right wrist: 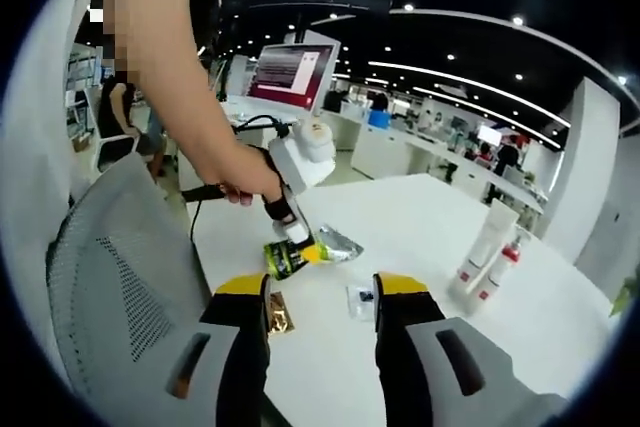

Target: Arrange the skincare products in the storage area until every visible bottle or jar stands upright without overlapping.

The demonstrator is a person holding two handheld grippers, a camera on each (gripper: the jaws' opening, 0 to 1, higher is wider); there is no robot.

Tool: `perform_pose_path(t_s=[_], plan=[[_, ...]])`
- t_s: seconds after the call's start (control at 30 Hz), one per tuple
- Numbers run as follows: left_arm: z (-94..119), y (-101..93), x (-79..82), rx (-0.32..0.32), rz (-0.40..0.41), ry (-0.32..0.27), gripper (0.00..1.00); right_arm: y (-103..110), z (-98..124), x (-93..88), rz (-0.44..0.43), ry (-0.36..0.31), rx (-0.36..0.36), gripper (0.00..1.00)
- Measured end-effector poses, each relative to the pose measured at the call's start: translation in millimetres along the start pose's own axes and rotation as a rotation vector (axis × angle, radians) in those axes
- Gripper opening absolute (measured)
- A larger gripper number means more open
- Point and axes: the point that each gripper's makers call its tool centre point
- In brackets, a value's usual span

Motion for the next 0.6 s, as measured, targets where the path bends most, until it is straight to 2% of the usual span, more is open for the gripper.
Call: perform_pose_path(t_s=[0.1,0.13,0.27,0.47,0.5,0.6], plan=[[22.8,-17.6,12.7,-0.089,0.133,-0.073,0.15,-0.1,-0.2,1.5,-0.064,-0.030,0.020,0.35],[35.5,-28.4,17.7,-0.135,0.157,-0.116,0.15,-3.5,1.1,2.9,-0.098,-0.049,0.010,0.36],[71.7,-58.8,22.1,-0.249,0.174,-0.215,0.14,-14.3,9.2,13.8,-0.188,-0.144,-0.016,0.40],[106.1,-84.4,5.4,-0.353,0.189,-0.234,0.13,-21.1,19.8,32.3,-0.271,-0.286,-0.022,0.44],[111.5,-88.5,5.3,-0.381,0.208,-0.240,0.13,-21.0,20.8,36.1,-0.273,-0.310,-0.015,0.44],[123.5,-94.3,0.8,-0.403,0.204,-0.259,0.12,-18.8,24.1,44.0,-0.282,-0.361,-0.001,0.40]])
Point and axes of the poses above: the point that each gripper's makers call its tool centre point, and the gripper's own axes: z roughly backward along the fingers, y roughly to its left, x roughly out of its top, and after that the axes turned 13 degrees about x, right-handed
